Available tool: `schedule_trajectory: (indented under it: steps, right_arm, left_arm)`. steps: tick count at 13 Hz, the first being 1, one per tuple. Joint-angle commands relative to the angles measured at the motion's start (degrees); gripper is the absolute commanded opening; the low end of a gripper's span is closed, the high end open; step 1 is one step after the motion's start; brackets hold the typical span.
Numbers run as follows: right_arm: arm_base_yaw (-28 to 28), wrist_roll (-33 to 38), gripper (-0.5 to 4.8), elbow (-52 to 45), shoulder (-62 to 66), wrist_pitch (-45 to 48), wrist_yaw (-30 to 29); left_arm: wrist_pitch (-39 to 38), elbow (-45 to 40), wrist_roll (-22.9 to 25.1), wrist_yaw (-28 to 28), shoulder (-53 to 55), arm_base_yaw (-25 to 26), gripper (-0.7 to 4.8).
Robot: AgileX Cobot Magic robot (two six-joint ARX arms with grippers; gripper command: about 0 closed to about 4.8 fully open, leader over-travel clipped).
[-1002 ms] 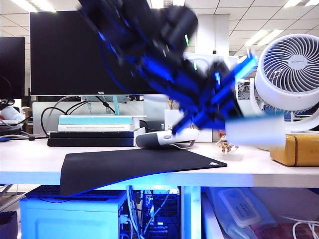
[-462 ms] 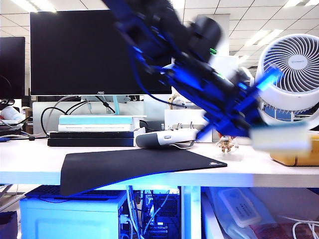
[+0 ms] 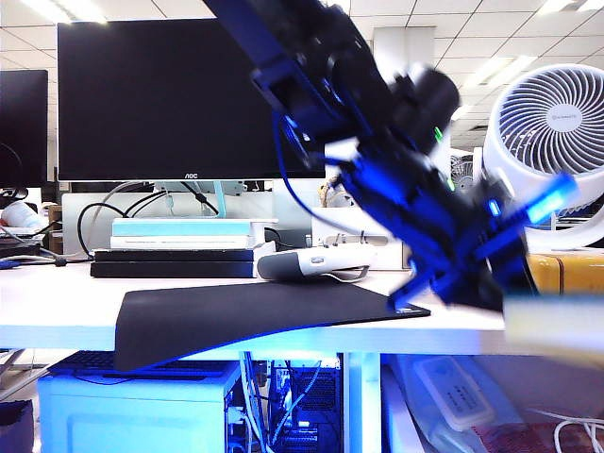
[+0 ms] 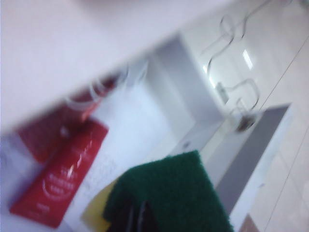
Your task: Open the drawer, place the cleaning sponge inside, then close the drawer.
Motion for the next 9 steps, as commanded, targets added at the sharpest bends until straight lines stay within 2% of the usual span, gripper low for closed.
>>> schedule_trajectory:
  steps: [1,3,4,5,6,7,9]
  right_arm:
    - [0.0,-0.2,-0.06,0.4,-0.2,0.4,-0.2]
    - [0.0,-0.2,-0.06,0.4,-0.2,0.2,-0.2]
    - [0.0,-0.2,-0.06,0.4,-0.2,0.1,-0.3]
    - [0.0,-0.2,-0.06,0.4,-0.2,0.0,-0.2]
    - [0.0,-0.2,-0.06,0.4,-0.2,-0.2,-0.2]
    - [0.0,-0.2,-0.06,0.4,-0.2,-0.5,-0.2]
    - [0.0,-0.2,-0.06,0.4,-0.2,-0.9,-0.2]
  left_arm:
    - [0.2,0.3,-2.0,-1.7,1.9,-0.4,-0.06]
    - [0.2,0.3,-3.1,-2.1,2.4,-0.3,0.14]
    - [0.3,0.3,-3.7,-2.4,2.4,-0.3,1.06]
    - [0.7,0.3,-4.0,-2.6,2.4,-0.3,2.64]
    - [0.7,0.5,-4.9,-2.6,2.4,-0.3,3.54]
    - [0.8,1.6,-5.1,-2.7,2.4,-0.4,3.72]
    - [0.7,3.6,-5.1,-2.6,2.4,-0.4,3.71]
